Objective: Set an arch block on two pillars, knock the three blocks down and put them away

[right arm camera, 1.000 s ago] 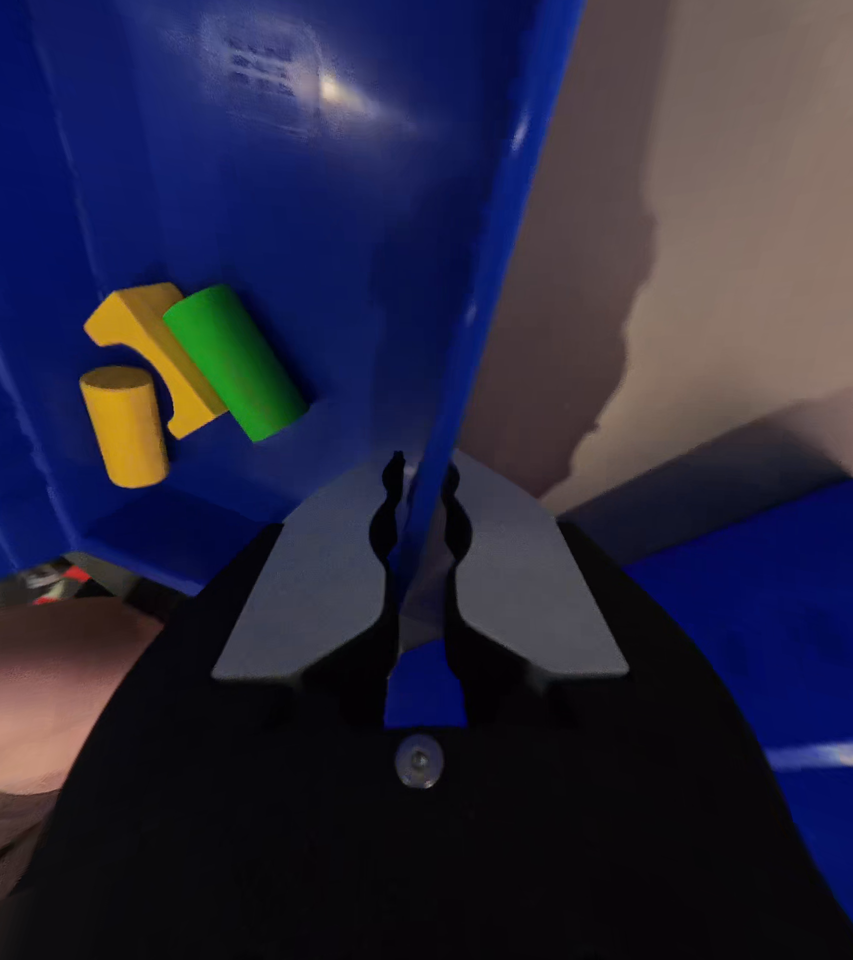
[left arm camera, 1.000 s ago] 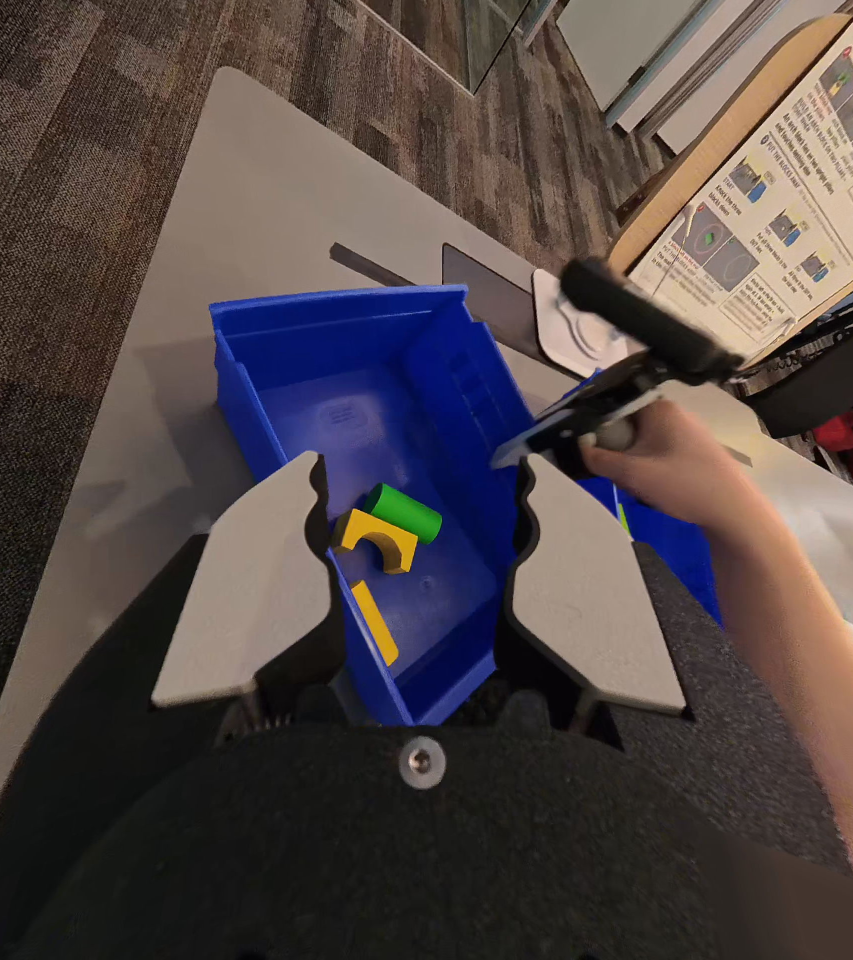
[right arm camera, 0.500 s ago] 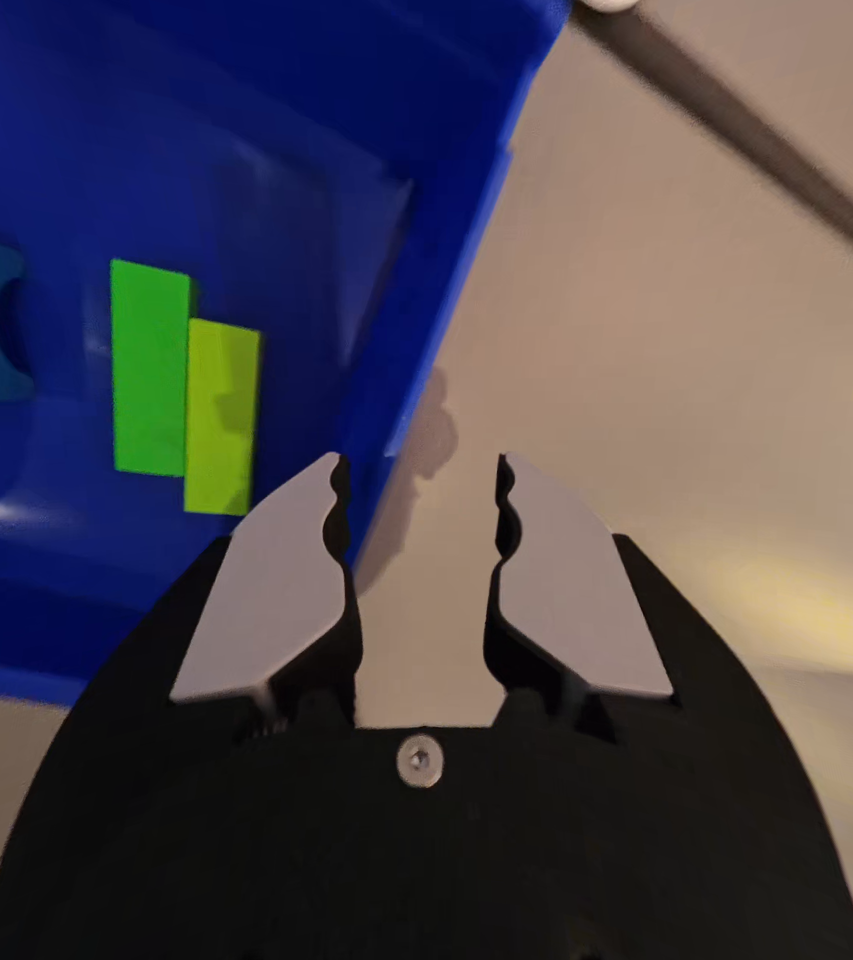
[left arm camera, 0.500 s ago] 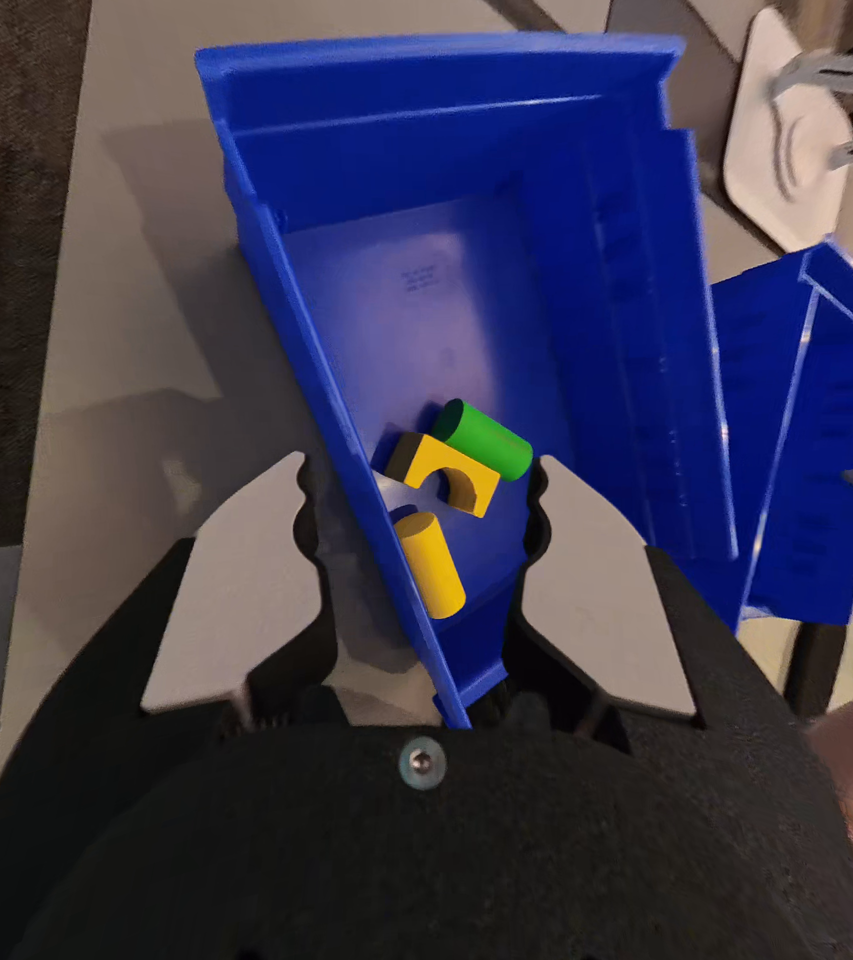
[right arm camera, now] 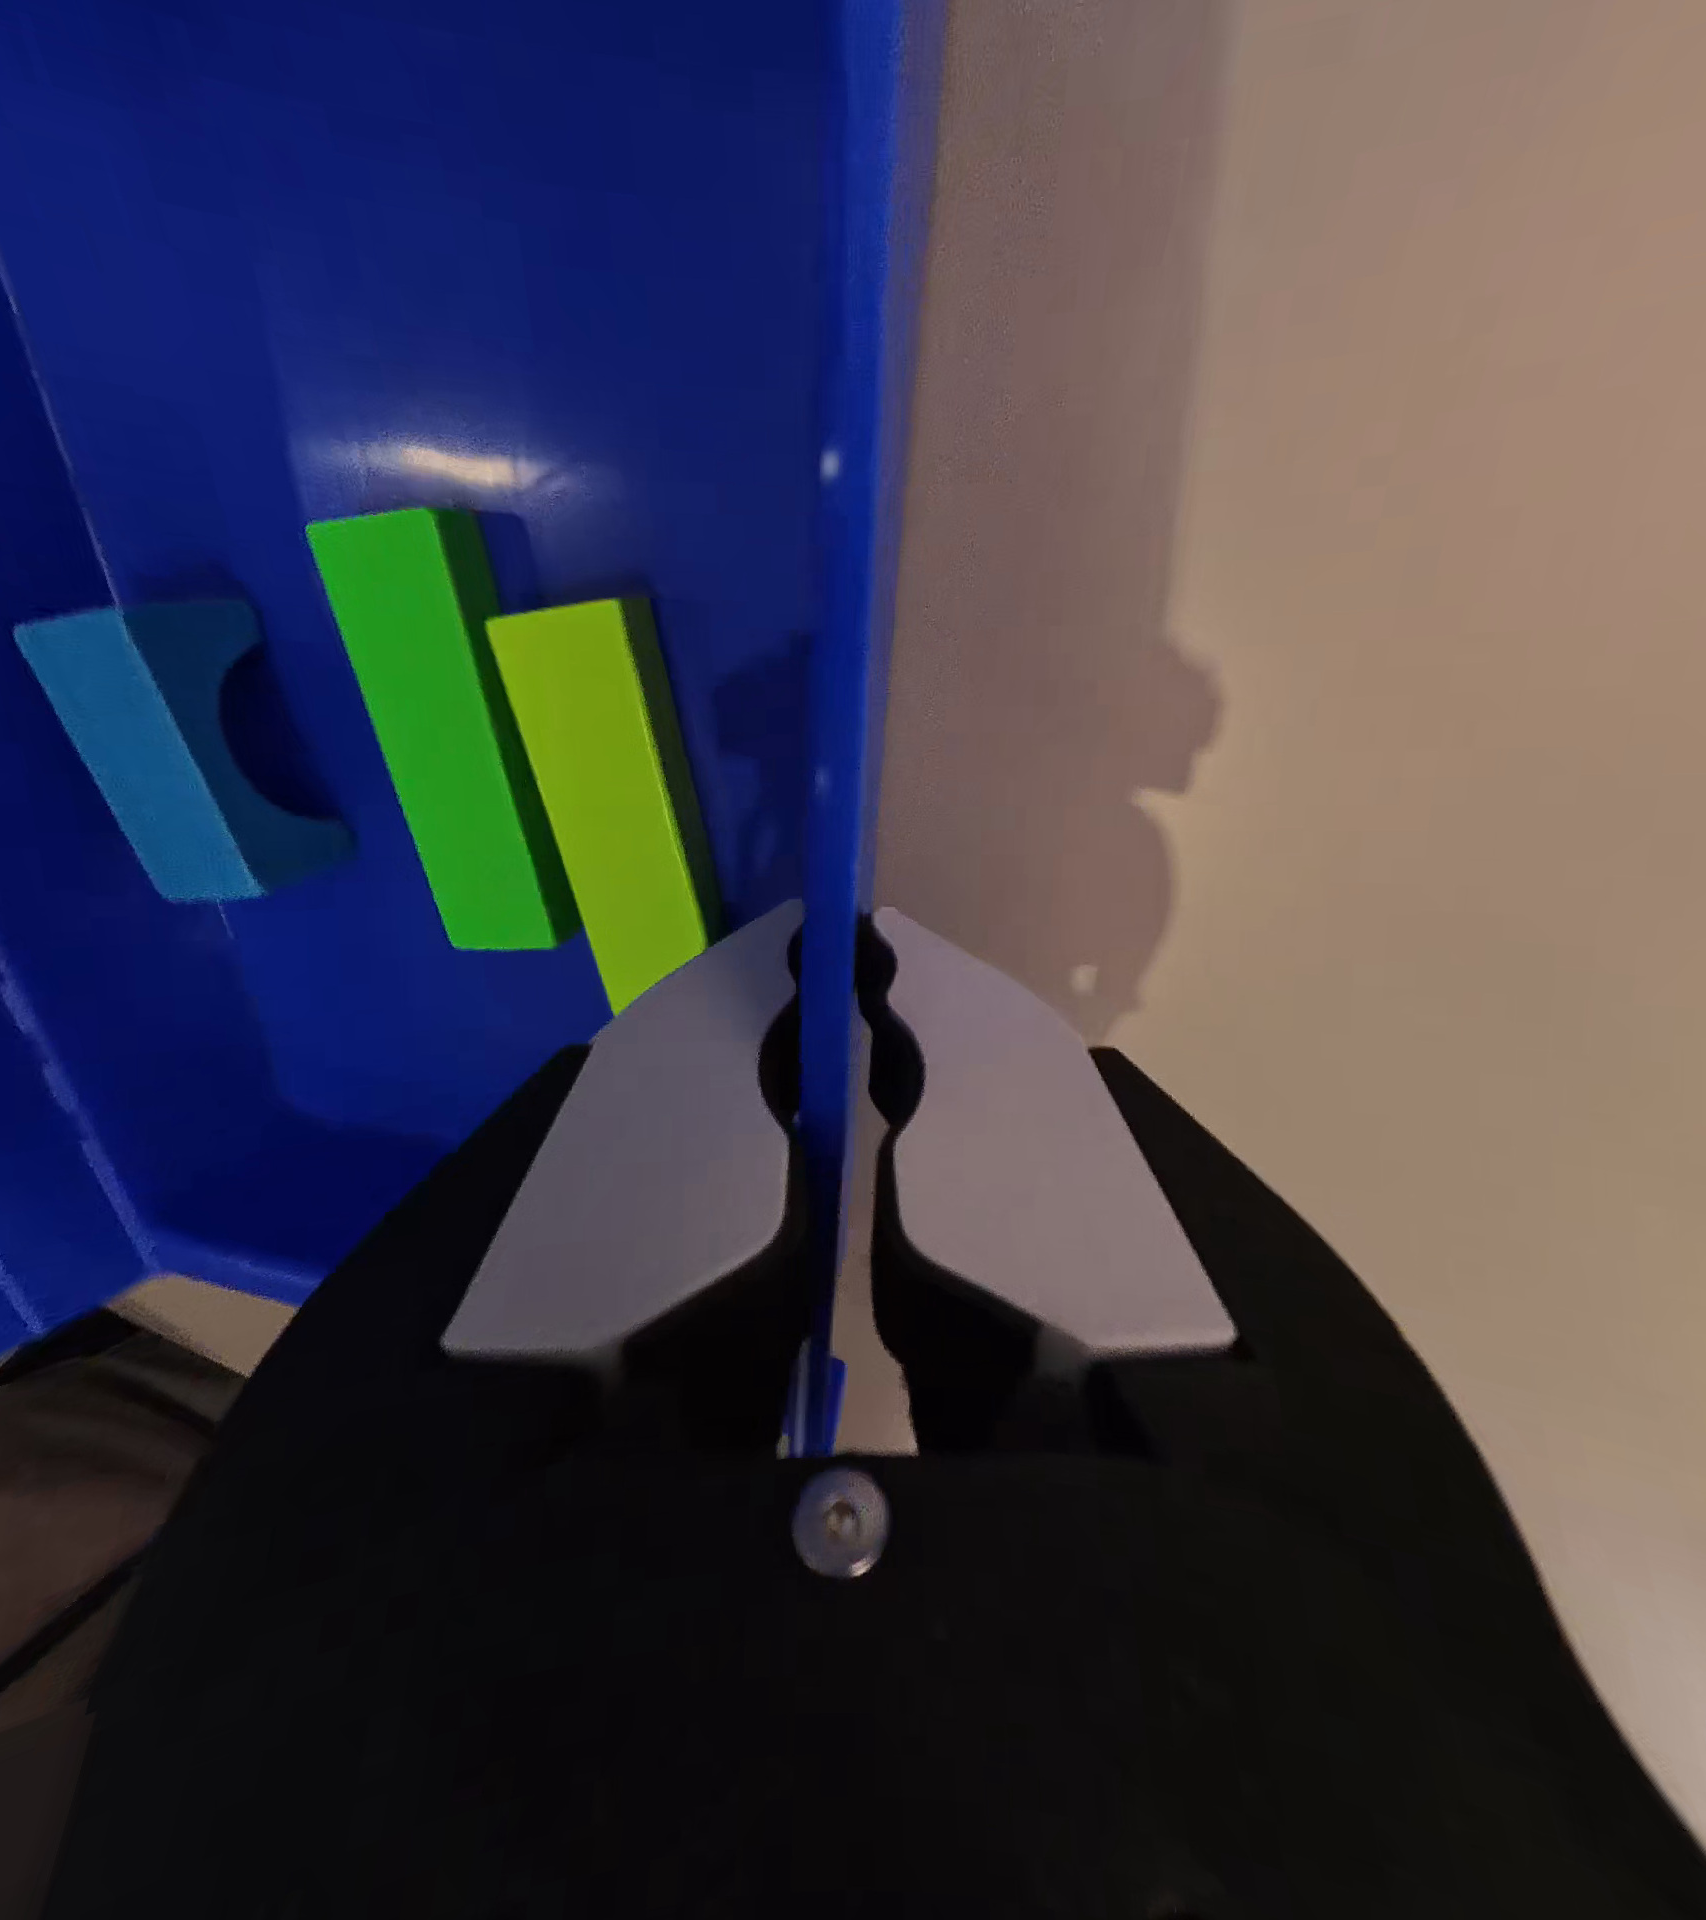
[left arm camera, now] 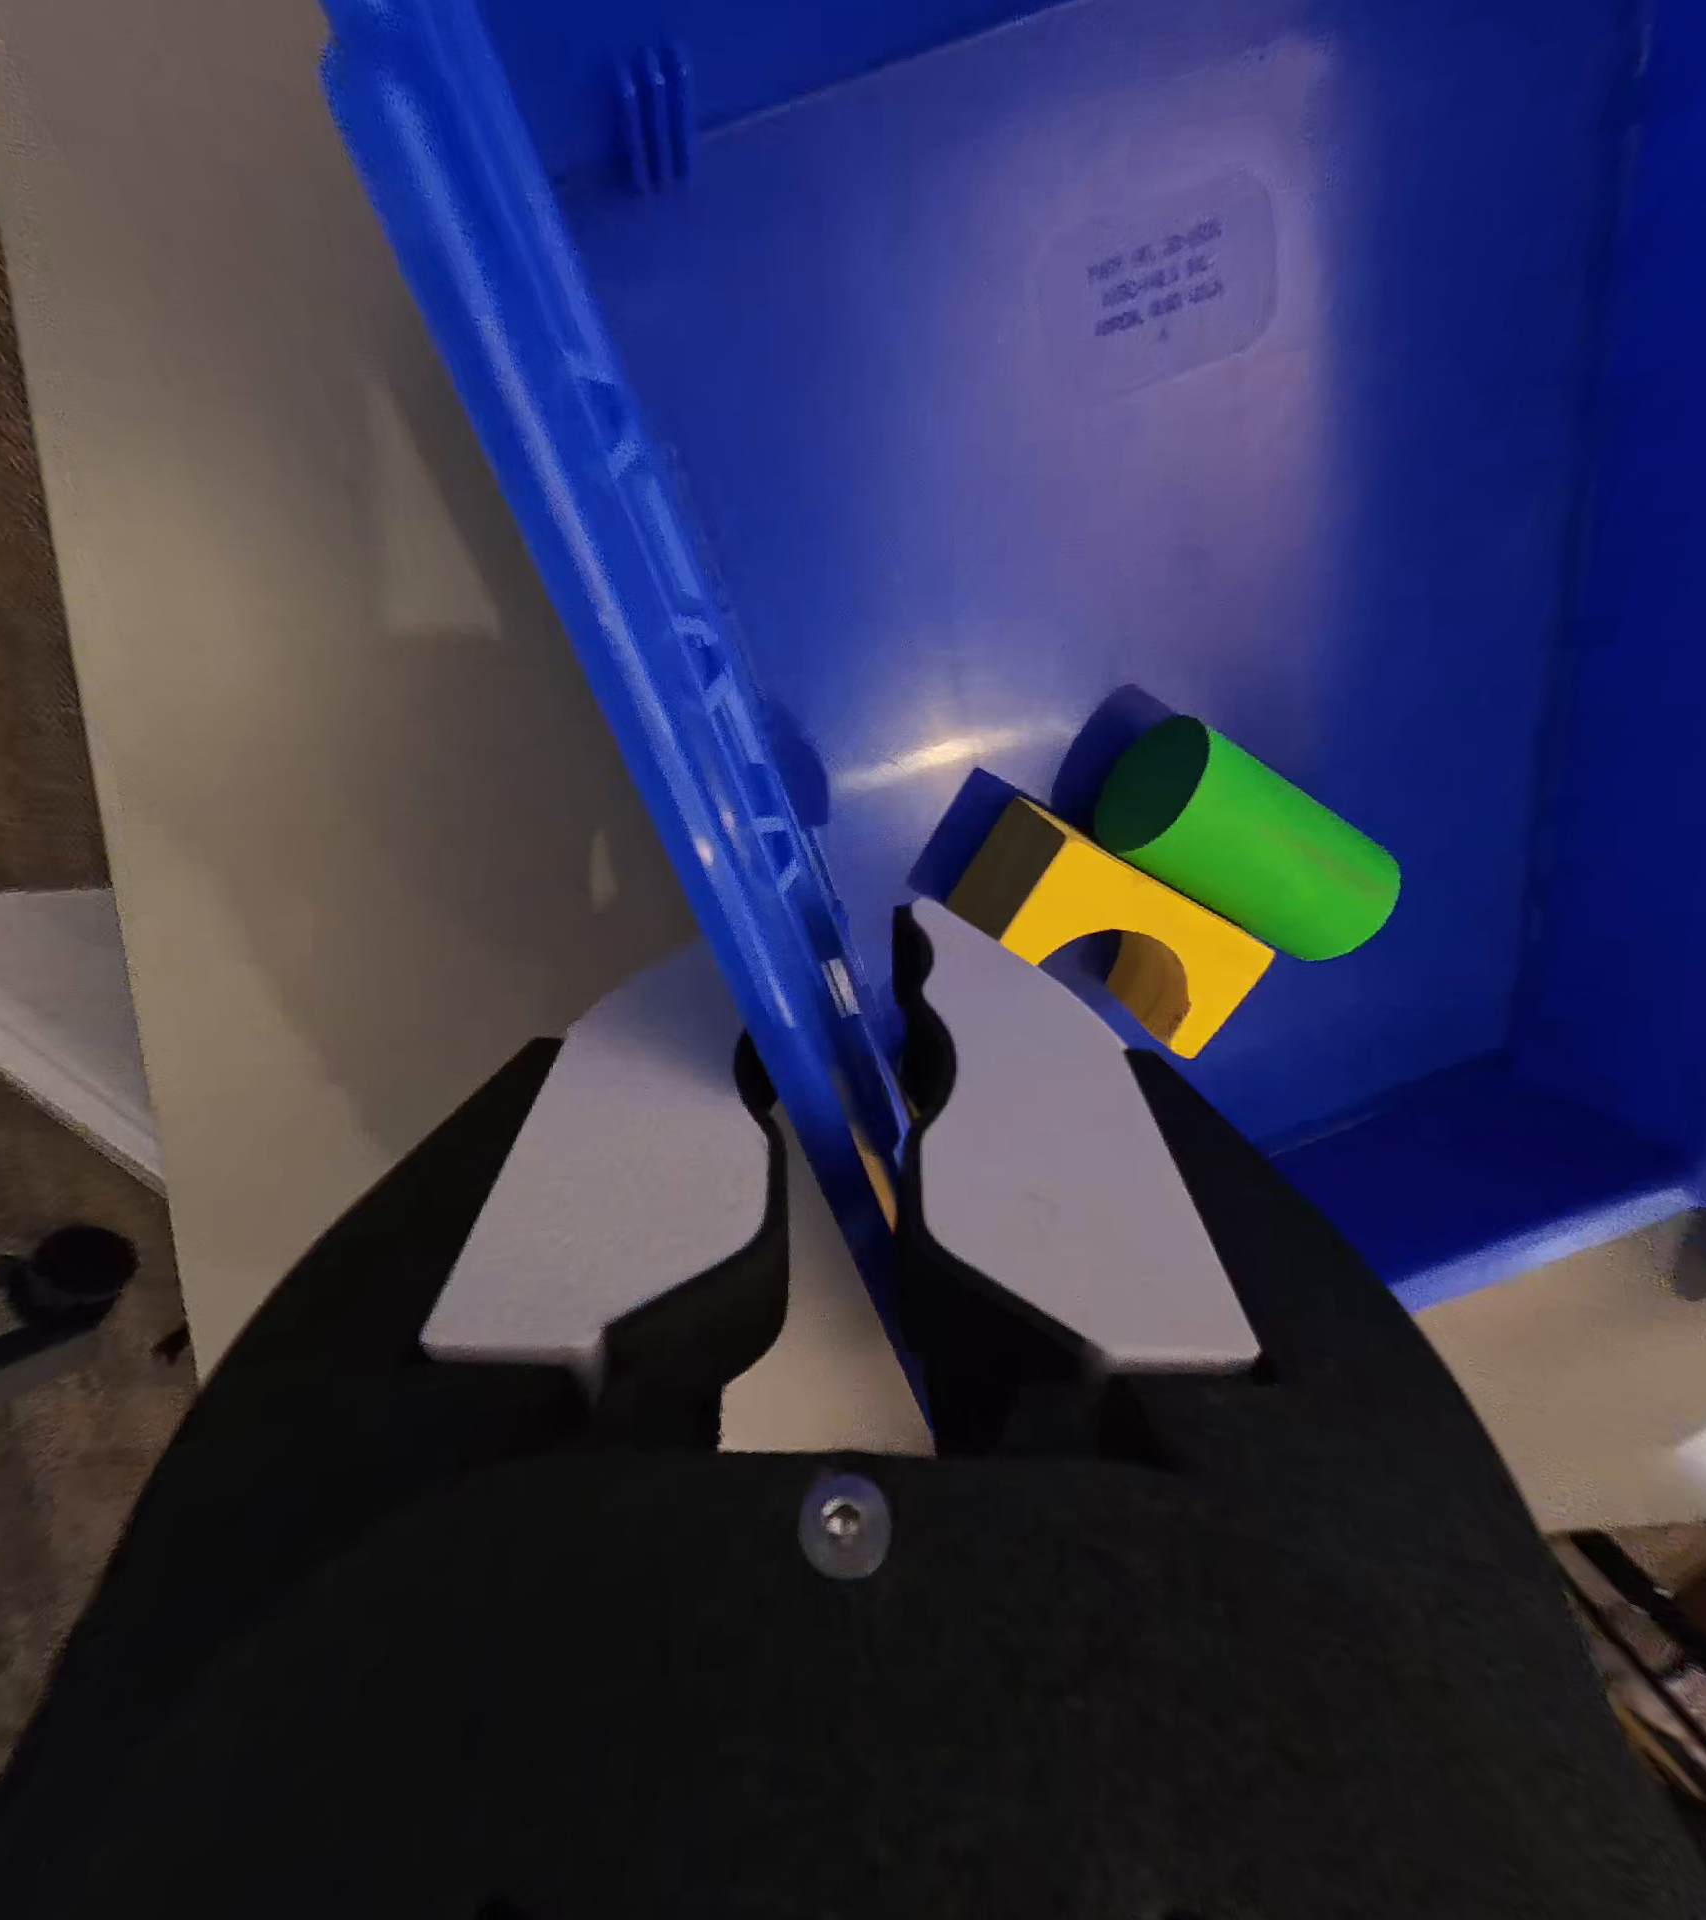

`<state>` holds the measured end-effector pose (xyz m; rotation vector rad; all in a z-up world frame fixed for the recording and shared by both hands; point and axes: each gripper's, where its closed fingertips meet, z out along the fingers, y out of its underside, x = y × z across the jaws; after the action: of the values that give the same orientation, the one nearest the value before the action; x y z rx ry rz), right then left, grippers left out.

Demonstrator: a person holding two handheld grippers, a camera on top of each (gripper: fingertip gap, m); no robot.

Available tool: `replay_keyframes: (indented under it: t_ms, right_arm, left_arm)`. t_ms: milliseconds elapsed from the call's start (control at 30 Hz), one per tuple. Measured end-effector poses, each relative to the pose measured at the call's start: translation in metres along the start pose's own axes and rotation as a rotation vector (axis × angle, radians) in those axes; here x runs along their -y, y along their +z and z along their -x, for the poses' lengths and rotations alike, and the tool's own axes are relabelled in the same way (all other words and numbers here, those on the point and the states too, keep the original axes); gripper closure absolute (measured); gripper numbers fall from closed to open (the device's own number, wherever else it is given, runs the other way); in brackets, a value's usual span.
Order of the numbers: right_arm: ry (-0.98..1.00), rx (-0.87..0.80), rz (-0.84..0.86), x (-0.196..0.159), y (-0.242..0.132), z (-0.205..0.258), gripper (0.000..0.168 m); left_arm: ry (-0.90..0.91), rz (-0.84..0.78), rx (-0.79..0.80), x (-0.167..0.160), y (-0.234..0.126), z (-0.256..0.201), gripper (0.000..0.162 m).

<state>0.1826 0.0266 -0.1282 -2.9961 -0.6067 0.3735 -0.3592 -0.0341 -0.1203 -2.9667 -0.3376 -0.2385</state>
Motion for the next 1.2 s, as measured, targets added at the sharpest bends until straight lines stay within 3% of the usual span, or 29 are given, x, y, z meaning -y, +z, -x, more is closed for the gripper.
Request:
replay_keyframes:
  t_ms: [100, 300, 567, 1000, 1067, 1200]
  right_arm:
    - [0.064, 0.007, -0.010, -0.018, -0.012, -0.045, 0.160]
    - [0.216, 0.028, -0.024, -0.063, -0.039, -0.143, 0.158]
    - [0.328, 0.002, -0.075, -0.113, -0.064, -0.234, 0.160]
    - [0.383, -0.024, -0.160, -0.127, -0.073, -0.264, 0.155]
    - [0.397, -0.039, -0.160, -0.129, -0.075, -0.267, 0.145]
    - [0.401, -0.103, -0.239, -0.128, -0.097, -0.270, 0.142]
  left_arm:
    - [0.084, -0.031, 0.029, 0.018, 0.006, -0.013, 0.153]
    - [0.300, -0.084, 0.057, 0.046, 0.019, -0.061, 0.153]
    - [0.334, -0.092, 0.035, 0.052, 0.026, -0.094, 0.154]
    - [0.302, -0.110, 0.027, 0.051, 0.024, -0.093, 0.150]
    - [0.263, -0.123, 0.062, 0.050, 0.017, -0.086, 0.136]
    - [0.255, -0.236, 0.083, 0.050, -0.021, -0.085, 0.133]
